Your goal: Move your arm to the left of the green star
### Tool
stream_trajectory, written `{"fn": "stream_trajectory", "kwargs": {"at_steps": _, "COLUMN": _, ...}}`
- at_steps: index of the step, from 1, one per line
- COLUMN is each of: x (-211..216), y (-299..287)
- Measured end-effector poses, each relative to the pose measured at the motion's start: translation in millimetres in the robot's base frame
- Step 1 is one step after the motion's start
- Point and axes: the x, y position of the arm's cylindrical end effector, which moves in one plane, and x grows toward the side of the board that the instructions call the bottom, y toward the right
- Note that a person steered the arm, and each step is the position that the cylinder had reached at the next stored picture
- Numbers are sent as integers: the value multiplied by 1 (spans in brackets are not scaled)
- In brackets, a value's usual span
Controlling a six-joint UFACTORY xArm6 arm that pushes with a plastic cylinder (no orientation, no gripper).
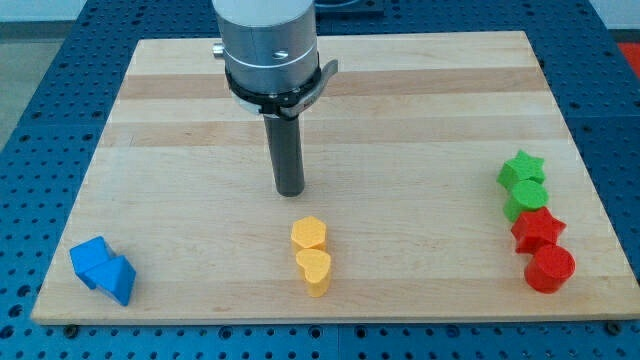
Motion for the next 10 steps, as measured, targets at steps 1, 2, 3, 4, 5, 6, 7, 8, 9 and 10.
{"fn": "stream_trajectory", "kwargs": {"at_steps": 1, "x": -5, "y": 38}}
{"fn": "stream_trajectory", "kwargs": {"at_steps": 2, "x": 5, "y": 79}}
{"fn": "stream_trajectory", "kwargs": {"at_steps": 3, "x": 43, "y": 102}}
{"fn": "stream_trajectory", "kwargs": {"at_steps": 4, "x": 56, "y": 134}}
{"fn": "stream_trajectory", "kwargs": {"at_steps": 5, "x": 80, "y": 159}}
{"fn": "stream_trajectory", "kwargs": {"at_steps": 6, "x": 135, "y": 191}}
{"fn": "stream_trajectory", "kwargs": {"at_steps": 7, "x": 144, "y": 194}}
{"fn": "stream_trajectory", "kwargs": {"at_steps": 8, "x": 144, "y": 222}}
{"fn": "stream_trajectory", "kwargs": {"at_steps": 9, "x": 144, "y": 222}}
{"fn": "stream_trajectory", "kwargs": {"at_steps": 10, "x": 137, "y": 204}}
